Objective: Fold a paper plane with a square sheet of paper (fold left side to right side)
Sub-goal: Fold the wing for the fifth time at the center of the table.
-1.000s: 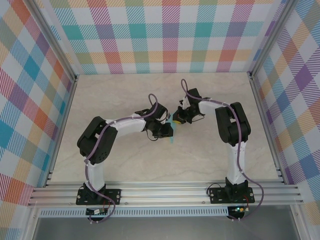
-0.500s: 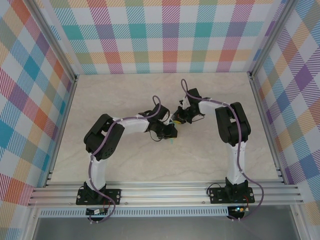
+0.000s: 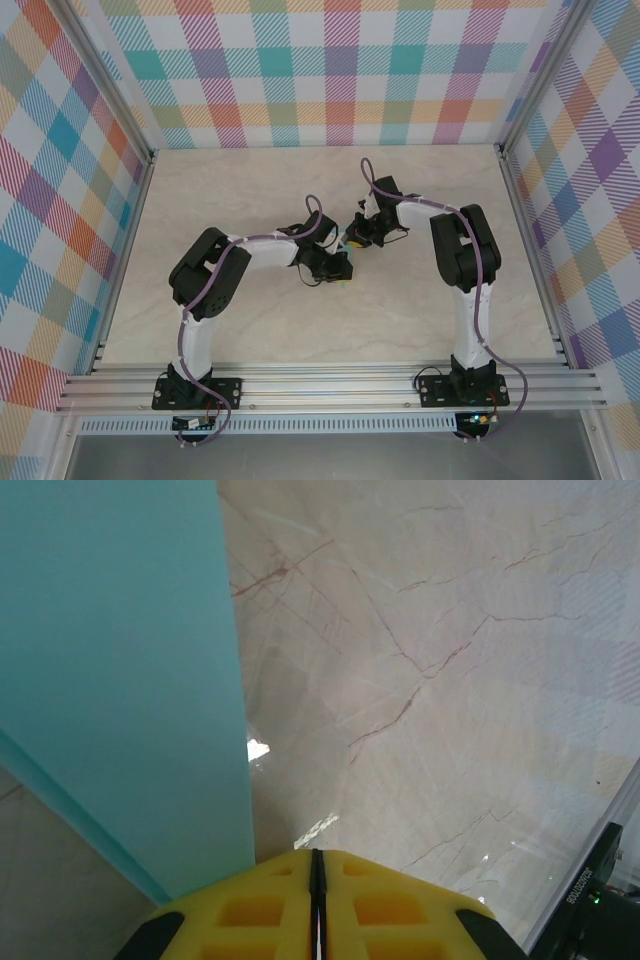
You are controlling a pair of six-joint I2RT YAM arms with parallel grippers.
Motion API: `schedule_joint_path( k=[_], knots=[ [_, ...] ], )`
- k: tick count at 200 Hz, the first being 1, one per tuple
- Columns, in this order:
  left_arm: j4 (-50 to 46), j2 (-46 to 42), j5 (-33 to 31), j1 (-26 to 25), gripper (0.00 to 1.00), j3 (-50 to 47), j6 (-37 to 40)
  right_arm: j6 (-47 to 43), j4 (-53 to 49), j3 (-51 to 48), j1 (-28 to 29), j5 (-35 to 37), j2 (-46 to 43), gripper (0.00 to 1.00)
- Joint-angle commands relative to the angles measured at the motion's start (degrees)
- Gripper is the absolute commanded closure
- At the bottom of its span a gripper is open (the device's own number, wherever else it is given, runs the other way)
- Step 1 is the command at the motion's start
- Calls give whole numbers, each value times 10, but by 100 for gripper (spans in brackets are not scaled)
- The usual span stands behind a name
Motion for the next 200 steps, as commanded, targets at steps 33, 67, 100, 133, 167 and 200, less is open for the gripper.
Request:
schedule_joint_path(
  k=[33,67,100,133,167,200],
  knots=[
    [-42,-2,20,-7,91,-29,24,-16,-52,12,2,48,31,95],
    [-50,-10,27,-11,91,-45,32,-20,-67,27,3,54,37,95],
    [-51,-13,33,-19,91,-57,35,-21,-74,33,3,55,41,95],
    [-51,-20,33,-26,91,-65,37,-22,-77,36,3,56,42,95],
    [-51,-27,33,-31,89,-68,37,-23,-83,40,4,55,45,95],
    [-51,-30,32,-36,87,-69,37,-25,-86,44,4,57,45,95]
  ],
)
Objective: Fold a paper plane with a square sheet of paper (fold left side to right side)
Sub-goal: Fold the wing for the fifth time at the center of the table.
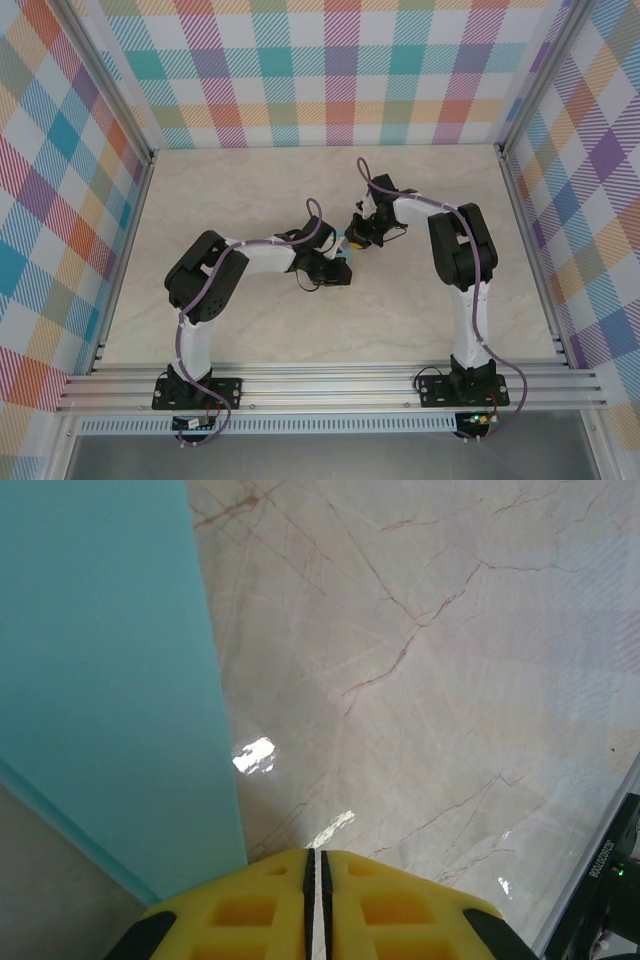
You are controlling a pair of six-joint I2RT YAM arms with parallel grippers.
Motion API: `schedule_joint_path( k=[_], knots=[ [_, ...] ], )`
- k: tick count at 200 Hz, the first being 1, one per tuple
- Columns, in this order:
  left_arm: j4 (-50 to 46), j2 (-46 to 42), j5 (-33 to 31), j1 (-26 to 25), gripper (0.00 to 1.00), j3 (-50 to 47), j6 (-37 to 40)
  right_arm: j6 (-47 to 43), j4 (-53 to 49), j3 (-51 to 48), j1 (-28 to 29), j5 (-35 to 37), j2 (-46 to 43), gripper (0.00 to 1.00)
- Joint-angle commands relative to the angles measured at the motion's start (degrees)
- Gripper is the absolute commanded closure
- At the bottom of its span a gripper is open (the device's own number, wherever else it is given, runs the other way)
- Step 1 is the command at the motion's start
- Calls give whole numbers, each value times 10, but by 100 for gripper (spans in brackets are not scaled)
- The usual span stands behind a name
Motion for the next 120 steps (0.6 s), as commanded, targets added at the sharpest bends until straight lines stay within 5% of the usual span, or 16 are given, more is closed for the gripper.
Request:
schedule_joint_path(
  k=[1,120],
  knots=[
    [-81,-9,31,-28,87,-26,7,-10,-15,4,0,52,30,95],
    [-111,-40,24,-33,83,-14,8,-14,-22,8,1,52,33,95]
  ],
)
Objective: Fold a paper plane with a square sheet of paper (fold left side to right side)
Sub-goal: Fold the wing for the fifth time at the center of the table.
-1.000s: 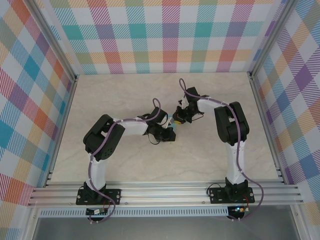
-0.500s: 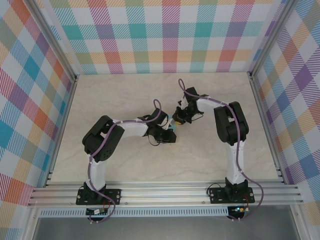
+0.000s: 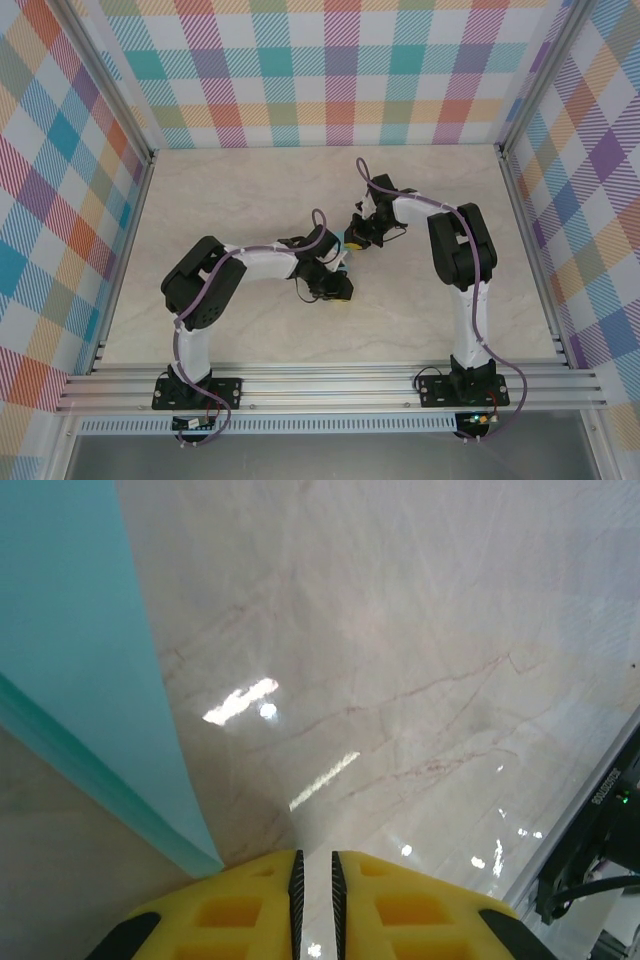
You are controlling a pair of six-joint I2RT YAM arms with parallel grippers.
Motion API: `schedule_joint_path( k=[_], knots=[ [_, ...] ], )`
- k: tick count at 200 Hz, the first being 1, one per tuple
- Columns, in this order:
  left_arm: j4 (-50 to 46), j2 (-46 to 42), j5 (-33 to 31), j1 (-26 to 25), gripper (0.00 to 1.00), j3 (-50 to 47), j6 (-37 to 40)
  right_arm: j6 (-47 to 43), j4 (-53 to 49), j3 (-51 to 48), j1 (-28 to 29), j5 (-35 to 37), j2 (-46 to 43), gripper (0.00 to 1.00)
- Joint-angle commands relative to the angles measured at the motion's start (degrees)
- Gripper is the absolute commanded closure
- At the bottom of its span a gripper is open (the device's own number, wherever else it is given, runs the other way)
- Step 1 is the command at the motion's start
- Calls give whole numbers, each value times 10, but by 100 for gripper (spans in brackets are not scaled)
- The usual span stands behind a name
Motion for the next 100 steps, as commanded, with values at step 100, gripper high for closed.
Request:
schedule_joint_path(
  k=[100],
  knots=[
    [-20,-65,-40,16,81,30,-6,-10,-1,-2,0,43,28,95]
  ],
)
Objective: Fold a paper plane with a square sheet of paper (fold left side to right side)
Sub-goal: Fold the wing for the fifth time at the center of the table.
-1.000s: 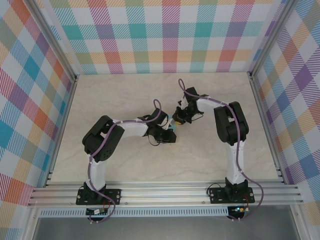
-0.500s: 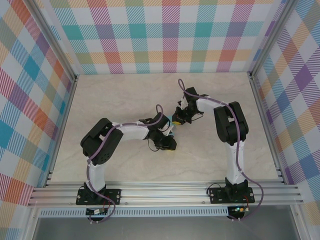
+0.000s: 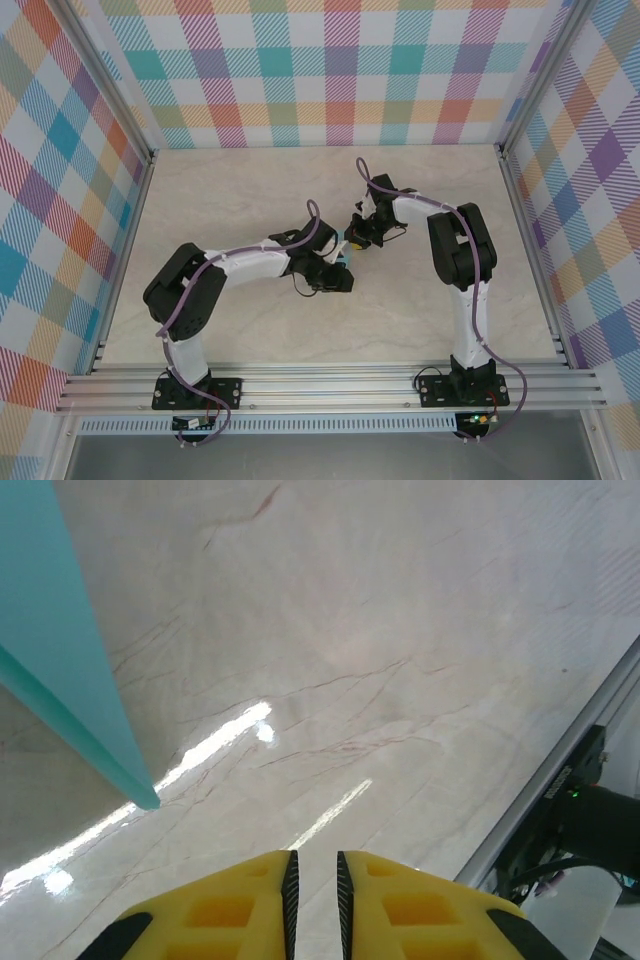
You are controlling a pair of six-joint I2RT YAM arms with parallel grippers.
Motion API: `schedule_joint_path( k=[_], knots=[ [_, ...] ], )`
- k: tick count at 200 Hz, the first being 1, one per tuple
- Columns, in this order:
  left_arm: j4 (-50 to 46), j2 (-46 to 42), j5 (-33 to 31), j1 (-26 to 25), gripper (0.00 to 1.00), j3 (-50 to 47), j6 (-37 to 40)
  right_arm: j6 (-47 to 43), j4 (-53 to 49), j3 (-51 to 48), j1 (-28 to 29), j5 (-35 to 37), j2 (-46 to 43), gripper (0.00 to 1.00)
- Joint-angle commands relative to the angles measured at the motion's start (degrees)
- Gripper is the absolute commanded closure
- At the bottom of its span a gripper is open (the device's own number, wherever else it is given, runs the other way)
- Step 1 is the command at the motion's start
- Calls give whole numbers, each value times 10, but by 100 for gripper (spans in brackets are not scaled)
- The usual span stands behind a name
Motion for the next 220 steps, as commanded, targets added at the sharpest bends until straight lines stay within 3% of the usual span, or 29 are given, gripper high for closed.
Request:
schedule_joint_path(
  k=[1,75,157,183,220],
  knots=[
    [-1,7,-17,12,81,23,-2,-10,0,-4,0,43,27,95],
    [0,103,2,12,81,54,0,-13,-4,-3,0,44,28,95],
    [0,73,-6,11,82,-22,0,-14,-5,-2,0,47,29,95],
    [39,65,6,11,83,-43,-11,-15,2,-4,0,39,27,95],
    [55,21,18,11,78,-44,-13,-17,25,-9,0,11,5,94]
  ],
)
